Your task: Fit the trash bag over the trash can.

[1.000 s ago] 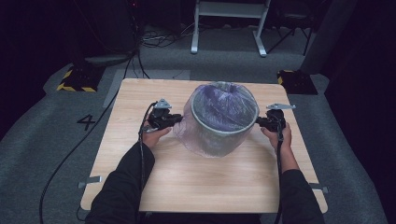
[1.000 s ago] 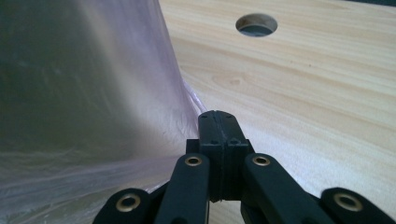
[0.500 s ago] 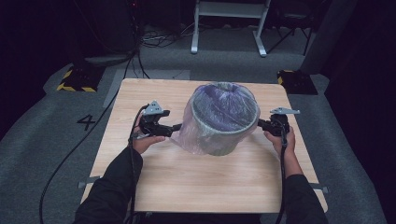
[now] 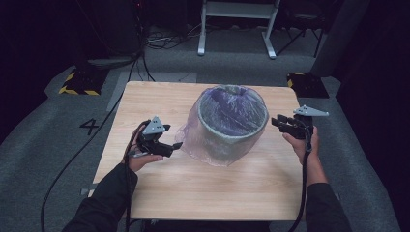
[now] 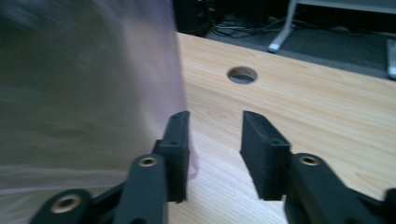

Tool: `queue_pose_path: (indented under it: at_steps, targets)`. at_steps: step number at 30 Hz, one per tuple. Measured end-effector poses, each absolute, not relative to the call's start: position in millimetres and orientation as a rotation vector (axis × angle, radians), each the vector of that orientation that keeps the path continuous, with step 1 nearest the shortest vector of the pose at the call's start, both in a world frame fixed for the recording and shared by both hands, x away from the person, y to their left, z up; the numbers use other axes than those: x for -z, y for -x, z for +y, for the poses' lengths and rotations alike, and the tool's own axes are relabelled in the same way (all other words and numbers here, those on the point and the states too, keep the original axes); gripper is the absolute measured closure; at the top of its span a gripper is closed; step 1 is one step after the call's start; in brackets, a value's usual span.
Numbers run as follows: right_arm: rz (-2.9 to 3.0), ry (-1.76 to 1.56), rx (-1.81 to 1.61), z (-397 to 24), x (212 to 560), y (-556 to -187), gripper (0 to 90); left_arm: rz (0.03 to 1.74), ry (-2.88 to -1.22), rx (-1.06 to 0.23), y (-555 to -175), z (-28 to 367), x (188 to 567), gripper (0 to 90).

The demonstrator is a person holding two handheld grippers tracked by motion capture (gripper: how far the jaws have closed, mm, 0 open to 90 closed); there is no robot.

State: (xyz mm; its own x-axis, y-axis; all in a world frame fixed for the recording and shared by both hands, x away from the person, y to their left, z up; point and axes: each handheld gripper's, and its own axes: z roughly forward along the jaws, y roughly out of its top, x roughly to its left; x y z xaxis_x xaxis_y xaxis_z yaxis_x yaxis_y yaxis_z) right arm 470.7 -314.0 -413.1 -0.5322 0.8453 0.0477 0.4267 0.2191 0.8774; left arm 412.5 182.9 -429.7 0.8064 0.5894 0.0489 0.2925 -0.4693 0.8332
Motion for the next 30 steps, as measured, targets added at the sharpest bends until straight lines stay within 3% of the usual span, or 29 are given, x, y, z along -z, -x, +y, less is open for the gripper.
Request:
queue_pose_path:
  at_steps: [19,30]
  targets:
    - [2.098,-0.977,-1.237,-287.8,370.9,-448.4,32.6,0.592,-2.250,-0.249,-368.4,176.5,486.1,15.7]
    - [2.083,-0.940,-1.202,-285.8,358.4,-440.4,27.2,0.584,-2.317,-0.245,-355.5,177.2,501.0,15.6]
